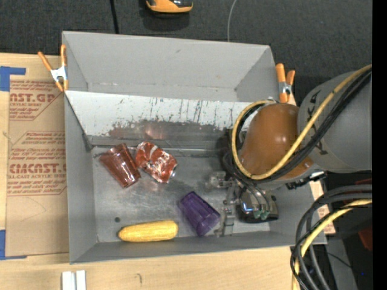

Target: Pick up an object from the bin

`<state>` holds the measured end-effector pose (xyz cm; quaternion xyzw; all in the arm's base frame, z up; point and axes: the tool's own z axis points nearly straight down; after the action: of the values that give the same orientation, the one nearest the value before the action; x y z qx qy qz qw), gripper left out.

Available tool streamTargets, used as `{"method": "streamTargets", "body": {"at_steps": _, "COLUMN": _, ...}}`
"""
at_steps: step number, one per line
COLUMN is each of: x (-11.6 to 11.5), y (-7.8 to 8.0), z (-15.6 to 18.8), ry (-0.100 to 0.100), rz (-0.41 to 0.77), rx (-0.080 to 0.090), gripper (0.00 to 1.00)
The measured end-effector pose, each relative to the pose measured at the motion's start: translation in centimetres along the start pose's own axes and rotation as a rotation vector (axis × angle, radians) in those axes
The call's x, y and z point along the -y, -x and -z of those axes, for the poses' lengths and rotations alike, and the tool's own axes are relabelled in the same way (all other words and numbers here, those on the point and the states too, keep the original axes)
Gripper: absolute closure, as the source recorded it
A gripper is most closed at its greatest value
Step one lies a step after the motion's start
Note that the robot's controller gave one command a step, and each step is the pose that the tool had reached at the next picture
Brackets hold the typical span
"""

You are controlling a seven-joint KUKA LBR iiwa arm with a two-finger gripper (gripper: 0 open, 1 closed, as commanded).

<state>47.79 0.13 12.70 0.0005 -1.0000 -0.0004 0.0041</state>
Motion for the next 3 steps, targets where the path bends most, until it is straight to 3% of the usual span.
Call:
{"method": "streamTargets", "body": {"at_steps": 1, "x": 0.0, "y": 0.2, "z": 0.4, "ry": 0.000, "rz": 0.000, "rx": 0.008, "gripper": 0.00}}
{"method": "streamTargets", "body": {"at_steps": 2, "x": -5.4, "y": 0.7, "z": -6.0, "ry": 0.001, "rz": -0.068, "rx": 0.006, "gripper": 0.00}}
{"method": "streamTargets", "body": {"at_steps": 3, "x": -5.2, "y": 0.5, "z": -0.3, "ry": 0.001, "rz": -0.116, "rx": 0.009, "gripper": 0.00}}
